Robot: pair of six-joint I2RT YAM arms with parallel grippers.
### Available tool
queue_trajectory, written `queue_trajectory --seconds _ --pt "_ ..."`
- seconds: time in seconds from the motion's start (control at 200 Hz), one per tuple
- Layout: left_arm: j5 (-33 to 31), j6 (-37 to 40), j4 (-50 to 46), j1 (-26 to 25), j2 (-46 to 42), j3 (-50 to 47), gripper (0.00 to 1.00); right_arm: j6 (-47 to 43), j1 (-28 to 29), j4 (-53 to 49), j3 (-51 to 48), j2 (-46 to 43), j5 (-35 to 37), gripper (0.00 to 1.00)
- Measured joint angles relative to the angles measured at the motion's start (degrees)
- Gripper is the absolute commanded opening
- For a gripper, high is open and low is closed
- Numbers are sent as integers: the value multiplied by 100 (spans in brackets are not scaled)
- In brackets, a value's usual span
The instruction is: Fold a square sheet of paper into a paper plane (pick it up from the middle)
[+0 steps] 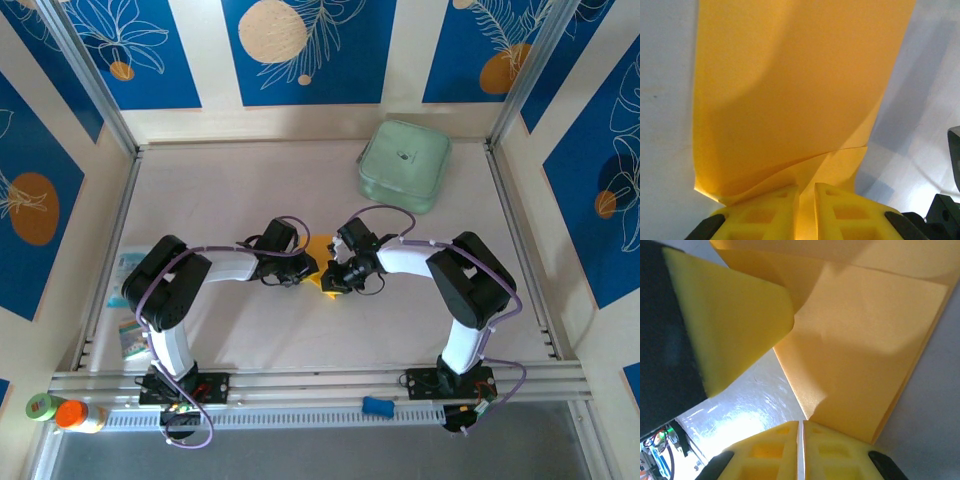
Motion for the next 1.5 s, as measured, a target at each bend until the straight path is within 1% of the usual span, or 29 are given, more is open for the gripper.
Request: queue_trajectory --seconds 0.61,0.945,1.186,1.301,1.501 --pt "-44 17 -245 0 33 129 19 -170 -17 22 -96 -2 70 10" --pt "-46 20 -297 0 33 151 19 -387 -94 -214 -1051 -898 -9 10" --pt "-44 20 -310 0 35 166 19 -409 -92 -251 -1038 -1676 -26 10" --pt "-44 20 -332 0 35 177 19 -407 -85 -219 -789 -1580 -2 8" --pt "-42 20 -348 0 37 188 19 -398 22 -190 -278 -866 173 4"
